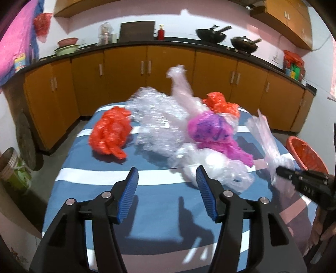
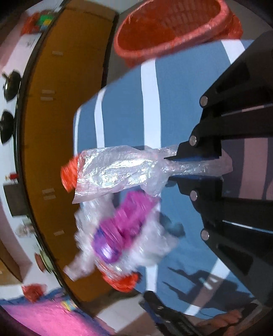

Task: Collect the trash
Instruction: 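Close the right tool on the clear plastic bag and lift it, then close the left tool on the white plastic bag while the right tool holds the clear bag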

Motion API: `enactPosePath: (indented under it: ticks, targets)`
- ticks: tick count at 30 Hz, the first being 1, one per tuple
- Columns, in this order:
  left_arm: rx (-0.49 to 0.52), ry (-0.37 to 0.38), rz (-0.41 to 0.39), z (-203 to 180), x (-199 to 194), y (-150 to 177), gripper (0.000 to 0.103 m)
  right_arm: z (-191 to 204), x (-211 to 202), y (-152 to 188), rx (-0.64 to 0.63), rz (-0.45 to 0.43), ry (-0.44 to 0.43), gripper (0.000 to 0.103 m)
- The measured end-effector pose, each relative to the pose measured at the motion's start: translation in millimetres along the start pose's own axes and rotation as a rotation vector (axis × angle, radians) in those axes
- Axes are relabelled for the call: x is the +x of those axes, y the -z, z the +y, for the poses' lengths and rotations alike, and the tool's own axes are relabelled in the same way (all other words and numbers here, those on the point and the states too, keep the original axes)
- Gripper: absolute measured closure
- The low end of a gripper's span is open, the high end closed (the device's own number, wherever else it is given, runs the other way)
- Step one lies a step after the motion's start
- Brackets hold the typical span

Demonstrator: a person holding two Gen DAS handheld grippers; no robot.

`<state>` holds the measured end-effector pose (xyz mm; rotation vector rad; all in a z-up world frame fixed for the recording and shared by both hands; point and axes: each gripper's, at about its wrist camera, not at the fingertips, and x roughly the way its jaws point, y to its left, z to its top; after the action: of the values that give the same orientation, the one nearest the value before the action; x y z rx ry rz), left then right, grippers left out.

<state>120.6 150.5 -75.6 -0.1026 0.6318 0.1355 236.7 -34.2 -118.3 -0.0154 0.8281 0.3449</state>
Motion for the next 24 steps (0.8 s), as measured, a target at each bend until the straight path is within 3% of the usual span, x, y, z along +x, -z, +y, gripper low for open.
enactPosePath:
  ticks: [8,17,24]
  targets:
    - [0.072,0.08,0.03,-33,22,-8,0.039,-25,-6,-10,0.056,-0.033,0.031,0.091]
    - [0.128,0.088,0.097,-48,47,-8,0.04,-27,-7,-10,0.06,-0.032,0.024,0.091]
    - [0.108,0.088,0.134,-43,60,-6,0.054,-26,-6,-8,0.064,-0.034,0.028,0.091]
